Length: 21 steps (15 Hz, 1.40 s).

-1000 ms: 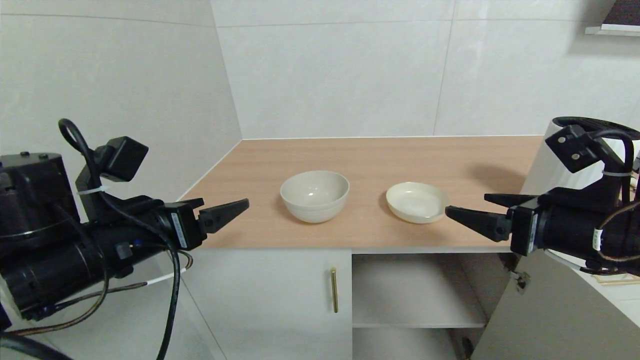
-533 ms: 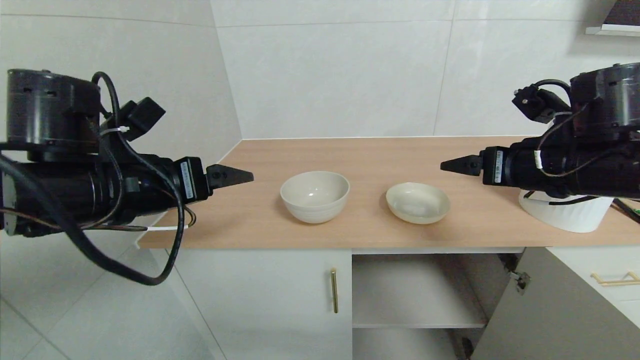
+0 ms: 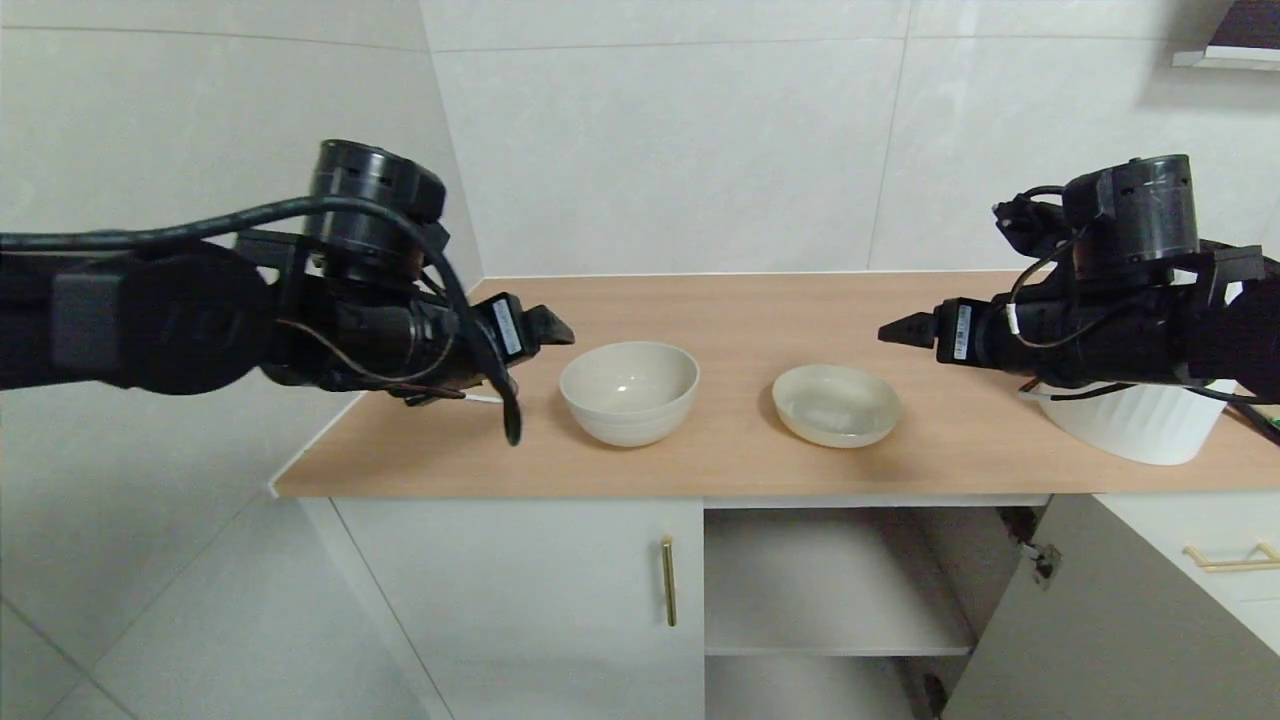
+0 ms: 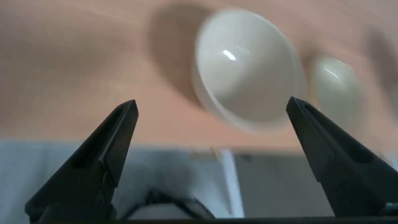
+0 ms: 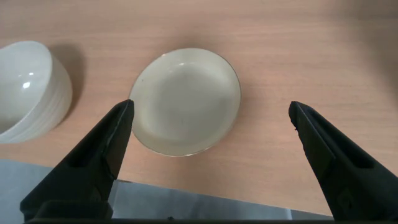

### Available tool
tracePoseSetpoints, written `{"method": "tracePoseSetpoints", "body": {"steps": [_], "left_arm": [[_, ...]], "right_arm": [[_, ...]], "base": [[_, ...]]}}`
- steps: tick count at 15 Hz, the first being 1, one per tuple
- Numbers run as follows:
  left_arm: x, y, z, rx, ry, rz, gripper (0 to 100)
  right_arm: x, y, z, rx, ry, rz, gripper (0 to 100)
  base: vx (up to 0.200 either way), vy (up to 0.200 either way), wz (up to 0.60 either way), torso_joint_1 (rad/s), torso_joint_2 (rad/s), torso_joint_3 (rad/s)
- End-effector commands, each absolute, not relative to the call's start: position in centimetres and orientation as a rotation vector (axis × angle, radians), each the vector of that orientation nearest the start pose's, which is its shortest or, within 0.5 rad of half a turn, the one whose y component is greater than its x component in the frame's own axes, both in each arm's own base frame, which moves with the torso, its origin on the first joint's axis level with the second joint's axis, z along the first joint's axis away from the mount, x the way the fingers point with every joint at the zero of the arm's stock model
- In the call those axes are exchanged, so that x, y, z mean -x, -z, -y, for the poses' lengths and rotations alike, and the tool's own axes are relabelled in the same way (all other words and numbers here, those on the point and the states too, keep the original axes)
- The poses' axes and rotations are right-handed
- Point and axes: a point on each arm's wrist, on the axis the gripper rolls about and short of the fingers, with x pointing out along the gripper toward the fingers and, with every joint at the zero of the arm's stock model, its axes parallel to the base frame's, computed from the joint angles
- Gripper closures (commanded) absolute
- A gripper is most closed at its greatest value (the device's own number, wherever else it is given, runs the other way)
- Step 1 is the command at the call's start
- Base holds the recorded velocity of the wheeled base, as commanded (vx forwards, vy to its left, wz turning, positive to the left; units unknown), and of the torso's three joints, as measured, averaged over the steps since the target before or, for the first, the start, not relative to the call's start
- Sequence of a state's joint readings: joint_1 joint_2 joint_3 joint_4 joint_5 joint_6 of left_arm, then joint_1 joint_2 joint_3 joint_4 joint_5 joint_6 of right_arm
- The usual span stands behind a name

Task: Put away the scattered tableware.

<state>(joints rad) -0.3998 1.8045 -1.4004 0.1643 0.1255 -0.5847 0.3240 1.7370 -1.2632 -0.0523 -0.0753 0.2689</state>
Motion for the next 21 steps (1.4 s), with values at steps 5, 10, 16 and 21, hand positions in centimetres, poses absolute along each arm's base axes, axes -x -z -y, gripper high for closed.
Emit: {"method": "tracePoseSetpoints", "body": {"steps": [5,10,16,21], "left_arm": [[-35.9,-19.0,15.7,0.377,0.055,-0.677,0],[-36.6,-17.9,16.0,0.37,0.046,-0.687,100],[-35.9,-19.0,15.7,0.38,0.053,-0.665,100],[-32.8,-21.3,15.2,0.386,0.091,-0.637,100]], "right_arm": [[-31.9,-23.6,-10.6,-0.179,-0.187,-0.444,0],[-31.9,-23.5,-10.6,-0.177,-0.187,-0.445,0],[-32.7,-22.7,-10.8,-0.171,-0.183,-0.467,0],[-35.4,-19.8,-11.6,-0.146,-0.124,-0.526,0]], "base": [[0.0,0.0,0.0,0.0,0.0,0.0],[0.0,0.0,0.0,0.0,0.0,0.0],[0.0,0.0,0.0,0.0,0.0,0.0],[0.0,0.0,0.0,0.0,0.0,0.0]]}}
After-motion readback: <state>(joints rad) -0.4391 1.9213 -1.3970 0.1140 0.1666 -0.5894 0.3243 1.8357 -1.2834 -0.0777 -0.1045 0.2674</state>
